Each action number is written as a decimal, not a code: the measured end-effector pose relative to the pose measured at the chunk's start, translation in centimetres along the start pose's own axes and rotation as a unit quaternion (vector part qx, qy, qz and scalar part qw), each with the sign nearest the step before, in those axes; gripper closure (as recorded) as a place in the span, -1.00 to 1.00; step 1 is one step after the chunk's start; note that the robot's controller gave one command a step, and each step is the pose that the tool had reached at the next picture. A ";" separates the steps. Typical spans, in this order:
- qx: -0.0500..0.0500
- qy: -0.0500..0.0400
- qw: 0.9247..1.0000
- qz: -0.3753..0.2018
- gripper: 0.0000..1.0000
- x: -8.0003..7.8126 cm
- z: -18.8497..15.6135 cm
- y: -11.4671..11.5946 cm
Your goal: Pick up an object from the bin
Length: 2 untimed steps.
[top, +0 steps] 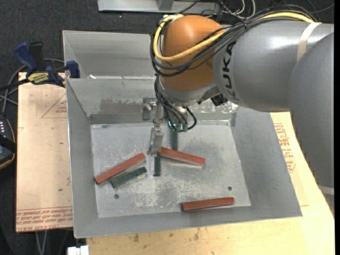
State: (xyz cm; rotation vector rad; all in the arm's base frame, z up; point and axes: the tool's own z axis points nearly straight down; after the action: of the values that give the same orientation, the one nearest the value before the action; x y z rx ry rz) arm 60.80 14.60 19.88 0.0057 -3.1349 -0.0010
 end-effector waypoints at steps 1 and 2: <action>0.000 -0.003 0.986 -0.166 -1.00 5.1 13.1 1.0; 0.000 -0.004 0.986 -0.165 1.00 4.9 12.7 1.0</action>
Offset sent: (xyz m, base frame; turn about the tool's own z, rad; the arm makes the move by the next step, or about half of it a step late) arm -0.0515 0.0095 -0.1288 -0.3348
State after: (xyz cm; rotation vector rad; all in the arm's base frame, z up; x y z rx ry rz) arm 55.80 15.59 7.22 0.5250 -3.0995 -0.0026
